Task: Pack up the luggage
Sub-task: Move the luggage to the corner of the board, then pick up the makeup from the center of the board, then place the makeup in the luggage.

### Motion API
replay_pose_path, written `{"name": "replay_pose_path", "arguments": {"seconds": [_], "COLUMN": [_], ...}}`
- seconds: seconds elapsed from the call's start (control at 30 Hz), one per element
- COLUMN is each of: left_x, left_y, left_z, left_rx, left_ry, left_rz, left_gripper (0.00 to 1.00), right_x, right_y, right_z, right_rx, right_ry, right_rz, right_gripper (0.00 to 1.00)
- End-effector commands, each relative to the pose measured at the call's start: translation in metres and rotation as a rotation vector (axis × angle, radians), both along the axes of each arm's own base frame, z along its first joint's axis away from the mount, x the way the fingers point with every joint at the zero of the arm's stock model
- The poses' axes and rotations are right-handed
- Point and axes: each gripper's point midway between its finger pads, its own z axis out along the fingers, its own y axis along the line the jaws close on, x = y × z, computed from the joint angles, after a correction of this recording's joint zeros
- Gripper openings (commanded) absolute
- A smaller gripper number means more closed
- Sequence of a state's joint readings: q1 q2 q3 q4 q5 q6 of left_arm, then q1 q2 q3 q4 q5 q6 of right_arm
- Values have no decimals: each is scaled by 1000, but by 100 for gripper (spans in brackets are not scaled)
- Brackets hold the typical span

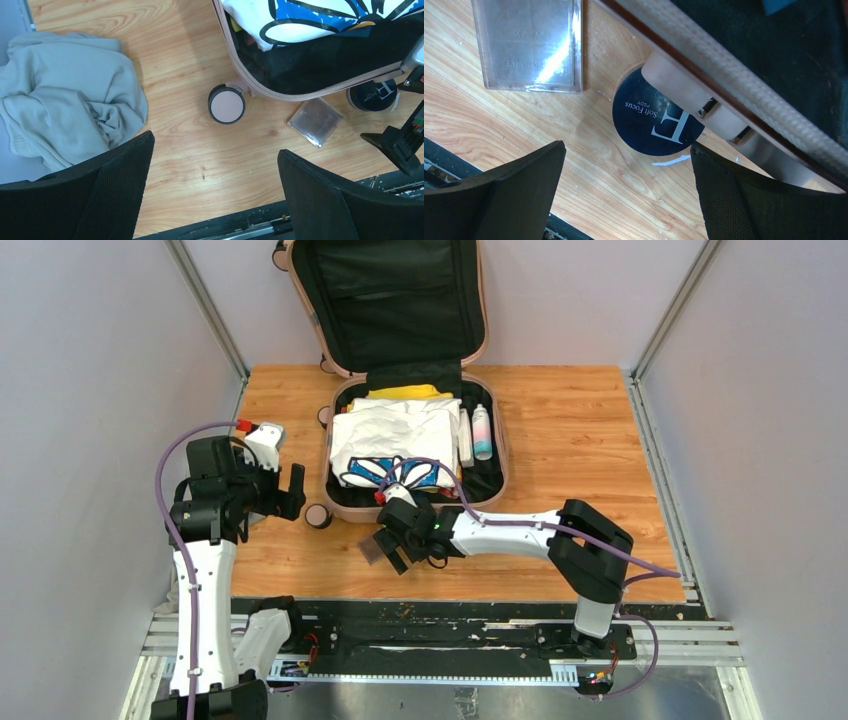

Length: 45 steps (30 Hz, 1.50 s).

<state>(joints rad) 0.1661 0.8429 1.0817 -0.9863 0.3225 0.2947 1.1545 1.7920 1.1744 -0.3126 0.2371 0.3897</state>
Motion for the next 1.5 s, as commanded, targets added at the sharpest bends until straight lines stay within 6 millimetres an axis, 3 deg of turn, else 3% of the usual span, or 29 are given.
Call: {"name": "replay_pose_path", "arguments": {"seconds": [0.0,0.2,0.4,0.6,0.8,1.0,1.17,1.33,1.4,1.47], "left_x": [1,3,6,6,7,8,8,9,8,7], "left_y": [1,-1,-2,-1,-3,-3,-4,-4,-4,-4], "left_z": [-4,-5,-6,-3,2,5,7,6,5,4], "left_rx": [13,0,-11,-10,-23,-23,-28,-29,-29,-30], "left_ry": [20,28,40,32,23,14,11,16,17,17], "left_rz": [-8,-11,-12,-10,-9,-9,-10,-7,-8,-8], "left_gripper": [100,100,100,100,100,100,100,100,100,100], "right_x": [46,62,63,43,13,-1,9,70,116,152], "right_y": [4,9,4,0,1,-9,-15,-41,-70,-95], "right_z": [-2,-6,-30,-48,-32,6,82,173,196,194], "right_rx": [27,46,0,-6,11,58,133,251,278,255], "right_ry": [-66,-51,-41,-21,-45,-44,-134,-252,-250,-225], "right_rz": [-66,-58,-88,-77,-21,-11,-20,-155,-286,-383], "right_gripper": [98,96,95,85,61,32,27,28,30,31]}}
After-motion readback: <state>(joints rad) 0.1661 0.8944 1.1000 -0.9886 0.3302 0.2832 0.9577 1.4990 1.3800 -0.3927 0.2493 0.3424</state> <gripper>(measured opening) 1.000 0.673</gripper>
